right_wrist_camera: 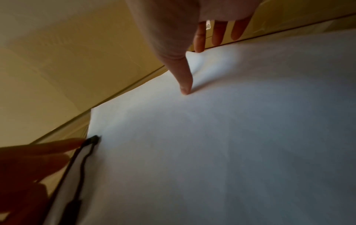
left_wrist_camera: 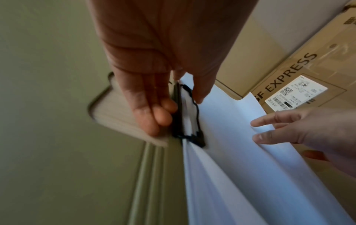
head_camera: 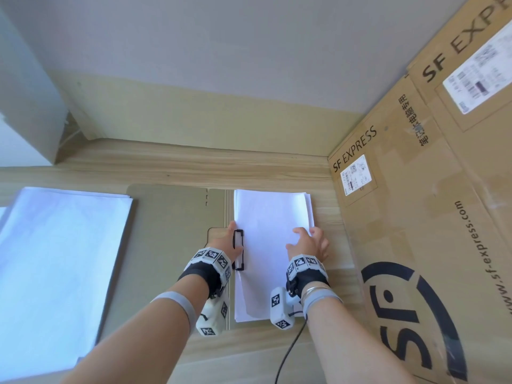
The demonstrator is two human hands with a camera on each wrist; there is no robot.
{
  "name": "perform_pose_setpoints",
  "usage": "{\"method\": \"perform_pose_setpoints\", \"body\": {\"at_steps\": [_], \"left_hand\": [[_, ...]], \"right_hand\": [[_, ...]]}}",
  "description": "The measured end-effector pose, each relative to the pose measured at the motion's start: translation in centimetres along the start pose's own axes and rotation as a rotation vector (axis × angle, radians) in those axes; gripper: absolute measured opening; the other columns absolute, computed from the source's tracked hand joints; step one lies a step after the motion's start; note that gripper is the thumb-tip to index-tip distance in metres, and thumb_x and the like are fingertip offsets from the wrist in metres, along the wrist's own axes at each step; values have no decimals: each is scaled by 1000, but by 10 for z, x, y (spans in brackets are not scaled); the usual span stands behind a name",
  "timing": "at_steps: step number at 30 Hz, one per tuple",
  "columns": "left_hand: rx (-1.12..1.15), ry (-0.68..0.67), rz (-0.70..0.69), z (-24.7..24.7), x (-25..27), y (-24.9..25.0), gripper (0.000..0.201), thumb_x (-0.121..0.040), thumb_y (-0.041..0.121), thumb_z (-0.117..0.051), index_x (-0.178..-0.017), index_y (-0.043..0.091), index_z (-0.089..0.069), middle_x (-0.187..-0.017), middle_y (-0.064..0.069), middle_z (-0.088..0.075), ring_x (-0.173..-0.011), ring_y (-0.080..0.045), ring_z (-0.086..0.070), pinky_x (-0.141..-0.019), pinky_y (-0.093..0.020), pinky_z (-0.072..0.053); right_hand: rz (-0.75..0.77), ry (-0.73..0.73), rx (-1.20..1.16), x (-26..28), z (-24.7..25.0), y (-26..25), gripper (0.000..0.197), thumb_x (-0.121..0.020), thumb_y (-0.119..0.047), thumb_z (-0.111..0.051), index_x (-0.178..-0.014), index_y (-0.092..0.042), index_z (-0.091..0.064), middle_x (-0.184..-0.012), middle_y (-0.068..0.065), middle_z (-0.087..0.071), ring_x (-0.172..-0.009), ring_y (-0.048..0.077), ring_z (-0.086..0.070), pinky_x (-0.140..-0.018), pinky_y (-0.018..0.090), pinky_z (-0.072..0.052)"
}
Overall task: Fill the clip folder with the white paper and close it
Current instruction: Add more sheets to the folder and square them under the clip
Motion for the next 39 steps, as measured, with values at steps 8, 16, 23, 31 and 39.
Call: {"method": "perform_pose_setpoints", "body": {"at_steps": [8, 16, 23, 31, 39], "left_hand": [[58, 230, 108, 65, 21, -72, 44, -98, 26, -38, -142, 23, -35, -119, -16, -65, -106, -31, -64, -87, -34, -51], [41, 331, 236, 109, 57, -173, 33, -93, 15, -39, -125, 14, -50, -124, -14, -57, -110, -32, -58, -89, -36, -47], [39, 193, 82, 89, 48, -130, 35, -95, 16, -38, -127, 16, -52, -123, -13, -61, -108, -30, -62, -89, -33, -49], [-91, 47, -53, 41, 24, -57, 31, -97, 15, -34, -117, 3, -56, -119, -18, -63, -85, -25, -51, -89, -36, -48], [-258, -78, 12, 0, -1, -2, 41, -94, 47, -43, -78, 11, -55, -77, -3, -57, -85, -23, -57, -68, -26, -45]], "right_hand": [[168, -98, -145, 32, -13, -67, 29, -85, -11, -60, -112, -20, -64, -124, 6, -50, -113, 26, -50, -96, 31, -43], [12, -165, -208, 82, -49, -104, 13, -87, -2, -40, -90, -13, -48, -87, 6, -52, -78, 25, -49, -72, 31, -45], [-124, -196, -226, 82, -37, -68, 34, -89, 1, -39, -109, -12, -63, -118, 10, -63, -101, 29, -60, -77, 22, -41], [-42, -260, -242, 81, -39, -53, 25, -85, 2, -53, -102, -11, -67, -109, 6, -70, -83, 14, -56, -77, 19, -43], [29, -323, -251, 76, -36, -50, 18, -82, -2, -59, -91, -16, -65, -98, 4, -70, -83, 15, -57, -75, 16, -40]]}}
Point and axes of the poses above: each hand's wrist, its own x-axis away from the middle knuckle, its own z-axis out of the back of the hand, y = z × x, the point moved 2 cm from there along -x, towards the middle knuckle
